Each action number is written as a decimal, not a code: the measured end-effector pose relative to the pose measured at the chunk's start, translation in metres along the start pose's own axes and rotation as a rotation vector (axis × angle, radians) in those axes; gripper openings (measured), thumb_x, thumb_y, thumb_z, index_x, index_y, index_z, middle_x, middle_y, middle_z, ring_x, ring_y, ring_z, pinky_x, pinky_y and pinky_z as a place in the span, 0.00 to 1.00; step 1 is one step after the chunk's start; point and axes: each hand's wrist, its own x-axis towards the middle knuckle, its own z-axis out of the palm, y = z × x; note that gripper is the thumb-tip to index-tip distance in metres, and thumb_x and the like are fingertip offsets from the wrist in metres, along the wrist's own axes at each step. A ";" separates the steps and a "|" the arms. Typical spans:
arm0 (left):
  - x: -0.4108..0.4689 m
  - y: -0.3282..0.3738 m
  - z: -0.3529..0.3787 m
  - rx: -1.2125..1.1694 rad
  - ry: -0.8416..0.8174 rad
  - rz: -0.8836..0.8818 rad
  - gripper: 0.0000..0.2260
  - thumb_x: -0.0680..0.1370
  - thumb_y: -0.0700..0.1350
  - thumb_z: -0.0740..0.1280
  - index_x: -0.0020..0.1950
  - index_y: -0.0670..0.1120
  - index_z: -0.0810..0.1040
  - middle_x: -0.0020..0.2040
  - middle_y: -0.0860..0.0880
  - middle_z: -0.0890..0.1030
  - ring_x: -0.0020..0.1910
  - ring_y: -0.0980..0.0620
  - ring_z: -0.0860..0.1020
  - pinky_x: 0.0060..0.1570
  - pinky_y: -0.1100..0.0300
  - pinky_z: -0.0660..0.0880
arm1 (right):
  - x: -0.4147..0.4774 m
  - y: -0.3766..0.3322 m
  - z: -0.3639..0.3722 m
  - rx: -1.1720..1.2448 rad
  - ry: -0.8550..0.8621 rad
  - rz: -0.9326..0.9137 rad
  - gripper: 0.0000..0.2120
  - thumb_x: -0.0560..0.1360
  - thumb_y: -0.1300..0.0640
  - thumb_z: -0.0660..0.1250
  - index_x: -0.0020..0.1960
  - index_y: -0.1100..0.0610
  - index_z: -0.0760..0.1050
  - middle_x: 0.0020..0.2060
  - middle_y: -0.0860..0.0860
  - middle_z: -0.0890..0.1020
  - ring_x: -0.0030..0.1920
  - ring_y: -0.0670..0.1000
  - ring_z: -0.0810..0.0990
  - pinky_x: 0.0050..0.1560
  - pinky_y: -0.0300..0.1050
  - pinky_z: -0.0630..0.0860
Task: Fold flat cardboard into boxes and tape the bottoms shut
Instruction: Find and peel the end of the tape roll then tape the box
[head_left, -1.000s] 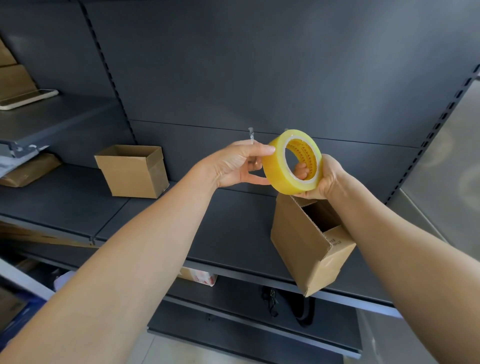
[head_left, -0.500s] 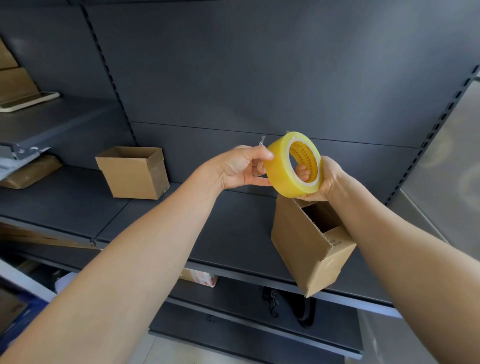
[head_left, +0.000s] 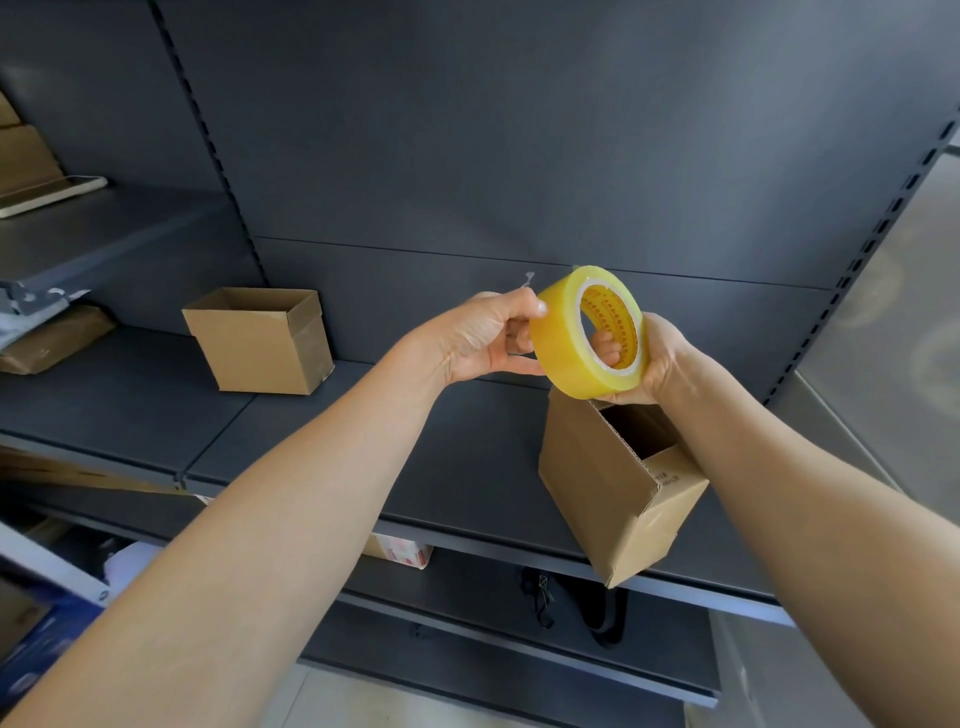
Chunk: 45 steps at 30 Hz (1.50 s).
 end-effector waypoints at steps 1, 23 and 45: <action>0.000 0.000 0.001 0.003 0.002 0.003 0.09 0.77 0.39 0.62 0.37 0.45 0.75 0.30 0.49 0.71 0.32 0.53 0.71 0.49 0.46 0.80 | 0.000 0.000 0.000 0.001 0.002 -0.002 0.19 0.78 0.47 0.52 0.31 0.54 0.65 0.23 0.49 0.68 0.19 0.46 0.67 0.24 0.34 0.71; 0.005 0.000 0.006 0.694 0.259 0.121 0.02 0.73 0.40 0.71 0.43 0.43 0.83 0.46 0.45 0.81 0.52 0.47 0.80 0.52 0.50 0.80 | -0.008 -0.014 -0.017 -0.231 0.205 -0.322 0.21 0.77 0.47 0.56 0.27 0.55 0.67 0.24 0.50 0.67 0.23 0.48 0.64 0.34 0.40 0.69; 0.011 -0.004 0.020 0.701 0.258 0.150 0.03 0.71 0.37 0.68 0.41 0.37 0.78 0.38 0.44 0.74 0.41 0.49 0.74 0.54 0.44 0.77 | -0.013 -0.004 -0.028 -0.100 0.207 -0.253 0.25 0.76 0.47 0.56 0.23 0.55 0.69 0.22 0.49 0.69 0.20 0.47 0.65 0.28 0.37 0.71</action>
